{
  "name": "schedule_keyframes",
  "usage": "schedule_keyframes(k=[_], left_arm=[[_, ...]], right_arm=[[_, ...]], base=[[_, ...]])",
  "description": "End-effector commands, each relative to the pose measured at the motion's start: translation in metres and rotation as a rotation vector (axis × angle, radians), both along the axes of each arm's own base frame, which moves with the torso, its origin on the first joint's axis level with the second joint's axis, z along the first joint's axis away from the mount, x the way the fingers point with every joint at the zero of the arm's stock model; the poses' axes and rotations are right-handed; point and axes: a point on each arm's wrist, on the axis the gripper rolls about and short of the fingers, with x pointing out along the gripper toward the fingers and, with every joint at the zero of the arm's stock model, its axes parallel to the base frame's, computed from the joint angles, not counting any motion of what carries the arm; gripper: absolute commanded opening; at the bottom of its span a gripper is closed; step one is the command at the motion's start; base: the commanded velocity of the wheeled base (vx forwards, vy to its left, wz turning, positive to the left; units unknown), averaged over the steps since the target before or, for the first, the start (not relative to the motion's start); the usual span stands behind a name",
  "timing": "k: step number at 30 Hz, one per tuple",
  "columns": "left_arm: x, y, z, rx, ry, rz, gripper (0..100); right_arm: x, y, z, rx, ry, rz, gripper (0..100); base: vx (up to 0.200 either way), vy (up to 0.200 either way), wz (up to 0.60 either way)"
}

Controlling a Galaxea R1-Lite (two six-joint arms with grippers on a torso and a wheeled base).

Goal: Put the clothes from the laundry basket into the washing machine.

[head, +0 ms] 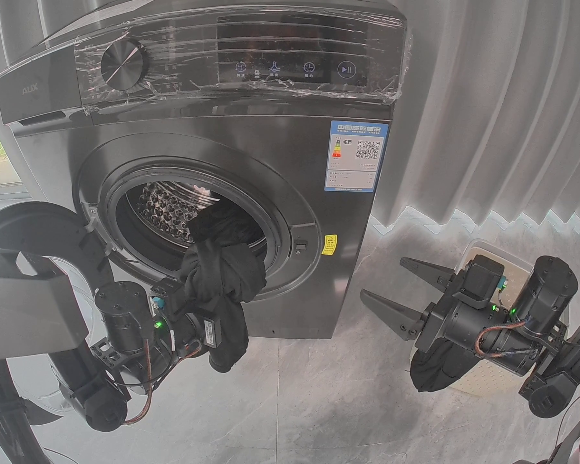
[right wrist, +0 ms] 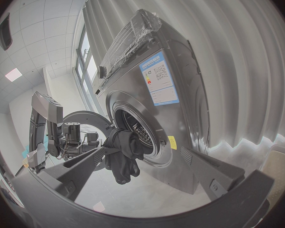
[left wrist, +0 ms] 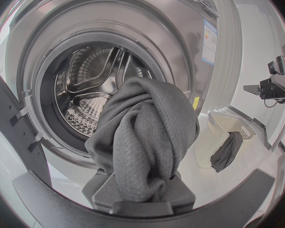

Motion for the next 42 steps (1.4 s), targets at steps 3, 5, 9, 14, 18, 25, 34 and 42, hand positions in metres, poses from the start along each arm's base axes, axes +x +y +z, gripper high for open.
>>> schedule_keyframes(k=[3, 5, 9, 14, 18, 25, 34, 42], left_arm=[[0.0009, -0.0003, -0.0024, 0.004, 0.007, 0.001, 0], [0.0009, -0.0003, -0.0024, 0.004, 0.007, 0.000, 0], [-0.0001, -0.0003, -0.0031, 0.007, 0.010, -0.002, 0], [-0.0005, -0.0016, -0.0023, 0.005, 0.006, -0.007, 0], [-0.0008, -0.0014, -0.0025, 0.006, 0.008, -0.007, 0], [-0.0008, -0.0014, -0.0025, 0.006, 0.008, -0.007, 0], [-0.0031, -0.0052, -0.0032, 0.009, 0.010, -0.021, 0], [-0.0065, -0.0095, -0.0039, 0.010, 0.014, -0.041, 0]], right_arm=[[0.0002, 0.0004, -0.0009, -0.002, 0.003, 0.001, 100], [0.0002, 0.0004, -0.0008, -0.002, 0.002, 0.001, 100], [0.0002, 0.0004, -0.0015, -0.003, 0.005, 0.001, 100], [0.0000, 0.0002, -0.0018, -0.003, 0.007, 0.001, 100], [-0.0003, 0.0006, -0.0018, -0.003, 0.007, 0.003, 100], [-0.0001, 0.0007, -0.0022, -0.004, 0.008, 0.003, 100], [-0.0001, 0.0007, -0.0022, -0.004, 0.008, 0.003, 100], [-0.0001, 0.0007, -0.0022, -0.004, 0.008, 0.003, 100]], base=[[0.000, 0.200, 0.00], [0.000, 0.200, 0.00], [0.000, 0.000, 0.00], [0.000, 0.000, 0.00], [0.000, 0.000, 0.00], [0.000, 0.143, 0.00], [0.000, 0.089, 0.00], [0.100, 0.000, 0.00]])
